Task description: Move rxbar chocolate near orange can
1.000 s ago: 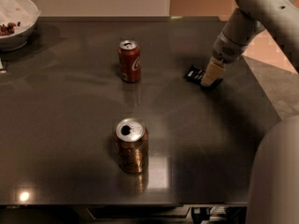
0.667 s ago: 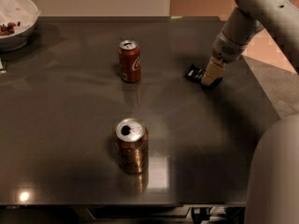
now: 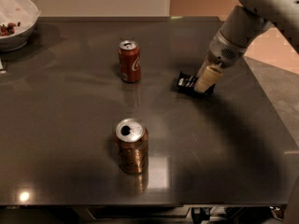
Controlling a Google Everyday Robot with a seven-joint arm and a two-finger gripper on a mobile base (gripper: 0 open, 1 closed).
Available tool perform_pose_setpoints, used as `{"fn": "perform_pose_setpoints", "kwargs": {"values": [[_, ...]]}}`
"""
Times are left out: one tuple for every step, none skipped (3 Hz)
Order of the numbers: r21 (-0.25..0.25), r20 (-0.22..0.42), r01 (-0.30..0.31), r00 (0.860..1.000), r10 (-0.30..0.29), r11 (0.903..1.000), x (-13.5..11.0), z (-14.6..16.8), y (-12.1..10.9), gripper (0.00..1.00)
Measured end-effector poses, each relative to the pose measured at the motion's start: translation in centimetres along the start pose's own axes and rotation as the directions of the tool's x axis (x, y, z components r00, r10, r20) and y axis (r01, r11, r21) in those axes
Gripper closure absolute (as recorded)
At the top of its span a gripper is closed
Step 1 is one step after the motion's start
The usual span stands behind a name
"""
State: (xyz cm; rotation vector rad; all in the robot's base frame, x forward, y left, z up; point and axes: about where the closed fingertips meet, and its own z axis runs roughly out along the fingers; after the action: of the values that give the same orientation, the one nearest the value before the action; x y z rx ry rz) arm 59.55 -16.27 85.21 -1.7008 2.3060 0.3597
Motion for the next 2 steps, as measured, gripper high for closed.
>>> {"fn": "perform_pose_setpoints", "kwargs": {"values": [[-0.055,0.032,0.071,0.997,-0.069,0.9960,-1.3,-0.6,4.0,1.00],[-0.117,0.065,0.160,0.986,-0.154,0.9801,-2.6,-0.8,8.4,1.00]]}}
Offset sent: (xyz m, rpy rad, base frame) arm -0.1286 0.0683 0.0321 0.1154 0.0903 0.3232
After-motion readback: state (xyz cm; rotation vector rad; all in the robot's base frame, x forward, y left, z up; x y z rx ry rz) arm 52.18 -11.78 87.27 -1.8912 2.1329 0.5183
